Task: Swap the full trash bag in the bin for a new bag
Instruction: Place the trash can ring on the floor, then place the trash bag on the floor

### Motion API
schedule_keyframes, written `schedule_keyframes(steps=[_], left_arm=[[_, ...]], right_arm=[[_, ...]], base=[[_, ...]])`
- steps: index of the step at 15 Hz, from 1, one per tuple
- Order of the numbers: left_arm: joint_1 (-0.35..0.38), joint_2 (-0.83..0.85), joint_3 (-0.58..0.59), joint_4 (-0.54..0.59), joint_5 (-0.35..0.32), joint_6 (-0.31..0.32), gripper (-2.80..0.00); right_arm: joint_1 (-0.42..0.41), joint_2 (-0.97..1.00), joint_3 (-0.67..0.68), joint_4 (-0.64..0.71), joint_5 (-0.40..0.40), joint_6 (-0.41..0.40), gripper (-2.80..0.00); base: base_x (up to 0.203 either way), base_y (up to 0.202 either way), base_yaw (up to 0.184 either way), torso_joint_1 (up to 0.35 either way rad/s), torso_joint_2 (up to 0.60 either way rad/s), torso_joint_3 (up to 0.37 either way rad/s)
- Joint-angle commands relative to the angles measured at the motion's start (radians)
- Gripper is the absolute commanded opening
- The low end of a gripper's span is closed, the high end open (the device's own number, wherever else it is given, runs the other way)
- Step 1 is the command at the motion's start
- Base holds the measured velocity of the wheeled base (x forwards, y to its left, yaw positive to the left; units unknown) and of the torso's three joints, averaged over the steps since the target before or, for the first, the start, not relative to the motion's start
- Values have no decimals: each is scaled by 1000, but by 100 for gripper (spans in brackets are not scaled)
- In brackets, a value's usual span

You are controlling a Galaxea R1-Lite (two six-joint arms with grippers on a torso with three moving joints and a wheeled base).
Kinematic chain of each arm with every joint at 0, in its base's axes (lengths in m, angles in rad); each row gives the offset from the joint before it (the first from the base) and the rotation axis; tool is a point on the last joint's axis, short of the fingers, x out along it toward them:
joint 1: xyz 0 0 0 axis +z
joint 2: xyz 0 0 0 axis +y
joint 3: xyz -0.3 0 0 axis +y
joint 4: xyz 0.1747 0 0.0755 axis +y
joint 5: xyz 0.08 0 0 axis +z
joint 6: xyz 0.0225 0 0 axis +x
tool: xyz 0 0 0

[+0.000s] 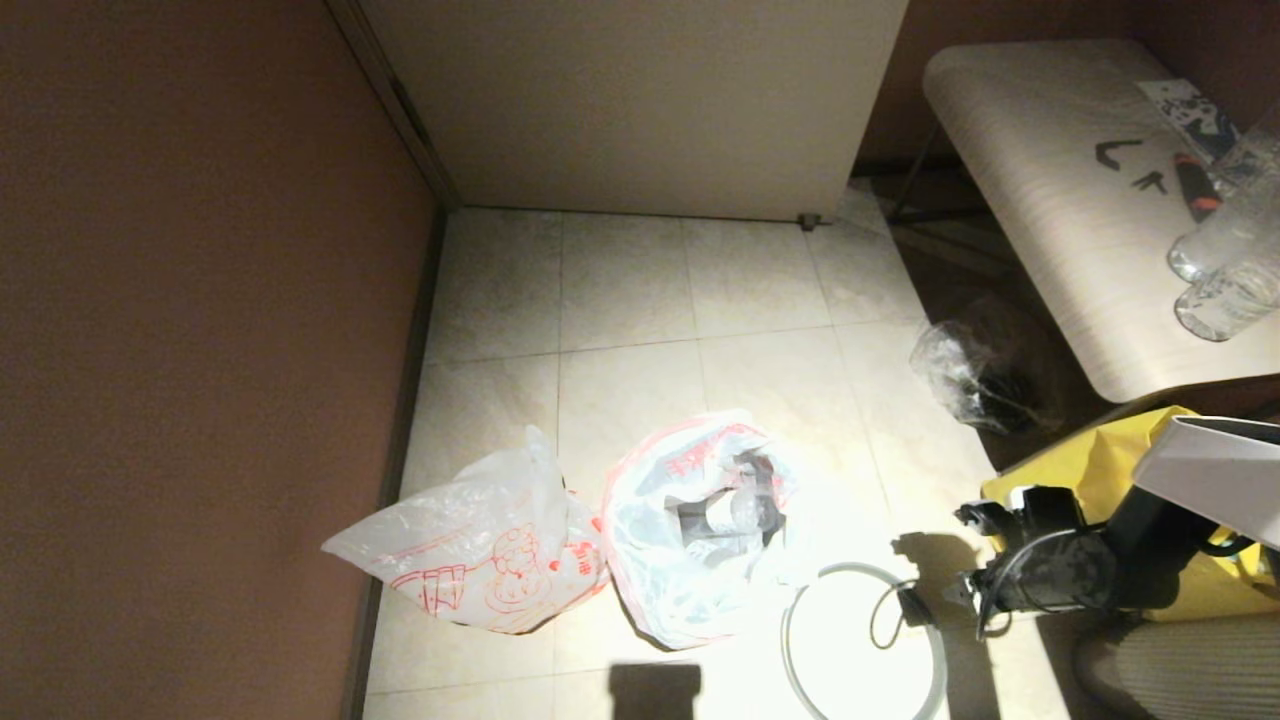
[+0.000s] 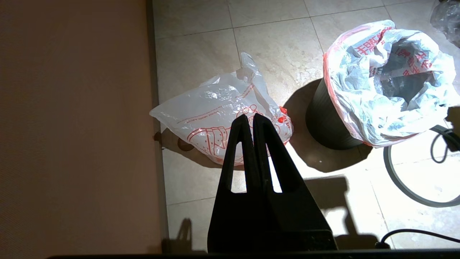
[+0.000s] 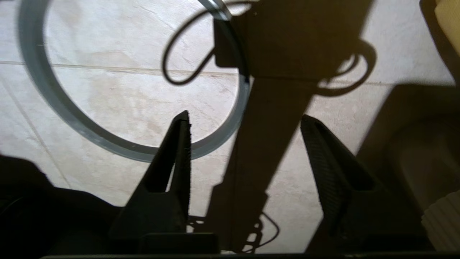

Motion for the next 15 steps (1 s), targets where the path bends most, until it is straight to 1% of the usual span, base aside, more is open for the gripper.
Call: schedule_keyframes(steps=[1,3,5,9,11,12,15], left_arm=[[0,0,3,-1,-1,0,-280],[1,0,3,-1,-1,0,-280],[0,0,3,-1,-1,0,-280],[1,0,3,-1,-1,0,-280],[0,0,3,-1,-1,0,-280],[1,0,3,0,-1,0,-280],[1,0,3,-1,-1,0,-280]], right_arm=[[38,-104,19,-3,1,20,-280],[75,-173,21,2,4,115,-280],[150,-237,22,19,21,227,-280],[301,-284,12,30,41,355,-280],[357,-294,-2,29,52,459,-280],[365,-307,-3,29,78,498,0],[373,-364,4,33,127,557,0]], base=[[0,0,0,0,0,0],[0,0,0,0,0,0],[0,0,0,0,0,0],[0,0,0,0,0,0],[0,0,0,0,0,0],[0,0,0,0,0,0],[0,0,0,0,0,0]])
